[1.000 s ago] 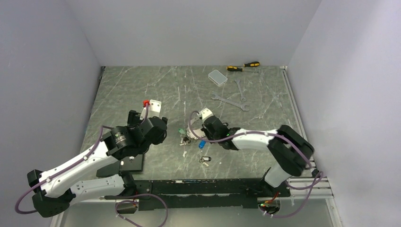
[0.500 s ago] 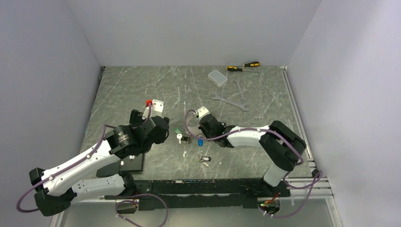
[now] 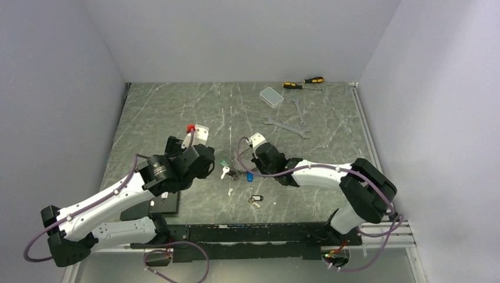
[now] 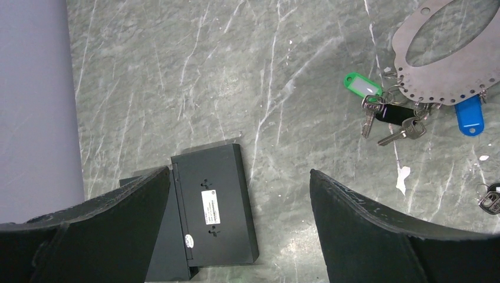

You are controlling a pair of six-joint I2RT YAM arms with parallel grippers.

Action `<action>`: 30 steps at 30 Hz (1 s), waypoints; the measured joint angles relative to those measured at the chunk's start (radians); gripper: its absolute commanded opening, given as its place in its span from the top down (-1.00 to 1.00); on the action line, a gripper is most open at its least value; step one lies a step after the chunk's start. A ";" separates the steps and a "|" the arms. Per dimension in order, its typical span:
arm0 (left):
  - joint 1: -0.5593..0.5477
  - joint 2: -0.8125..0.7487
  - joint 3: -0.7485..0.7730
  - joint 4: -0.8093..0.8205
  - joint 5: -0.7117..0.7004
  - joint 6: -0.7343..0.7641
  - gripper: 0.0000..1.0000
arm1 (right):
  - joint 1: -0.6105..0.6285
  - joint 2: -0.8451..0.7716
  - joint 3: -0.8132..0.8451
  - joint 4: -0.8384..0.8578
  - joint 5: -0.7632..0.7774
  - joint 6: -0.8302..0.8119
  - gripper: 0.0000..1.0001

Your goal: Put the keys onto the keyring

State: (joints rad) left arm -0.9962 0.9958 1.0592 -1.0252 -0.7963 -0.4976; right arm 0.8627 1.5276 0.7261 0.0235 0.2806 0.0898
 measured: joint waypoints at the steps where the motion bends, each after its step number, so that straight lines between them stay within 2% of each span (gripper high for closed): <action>1: 0.000 0.003 0.000 0.003 0.000 0.005 -0.86 | 0.000 0.000 0.000 -0.001 -0.010 0.002 1.00; 9: 0.001 0.017 -0.004 0.014 0.006 0.013 -0.88 | 0.000 0.086 0.027 0.002 -0.056 0.018 1.00; 10: 0.001 0.017 -0.005 0.014 0.006 0.014 -0.88 | 0.000 0.090 0.034 0.003 -0.056 0.018 0.93; 13: 0.006 0.017 -0.007 0.017 0.006 0.016 -0.89 | -0.003 0.097 0.044 0.003 -0.053 0.014 0.39; 15: 0.013 0.017 -0.008 0.019 0.007 0.019 -0.89 | -0.006 0.097 0.048 -0.001 -0.050 0.014 0.12; 18: 0.023 0.017 -0.008 0.020 0.014 0.026 -0.89 | -0.013 0.087 0.055 -0.005 -0.053 0.013 -0.09; 26: 0.052 0.017 -0.012 0.042 0.034 0.045 -0.89 | -0.115 -0.154 0.028 0.000 -0.153 0.046 -0.12; 30: 0.070 0.017 -0.013 0.052 0.050 0.054 -0.89 | -0.168 -0.199 0.000 0.028 -0.166 0.055 -0.07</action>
State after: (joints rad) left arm -0.9260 1.0130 1.0458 -0.9730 -0.7467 -0.4438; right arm 0.6945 1.3289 0.7261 0.0513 0.1143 0.1448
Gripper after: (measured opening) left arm 0.944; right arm 0.552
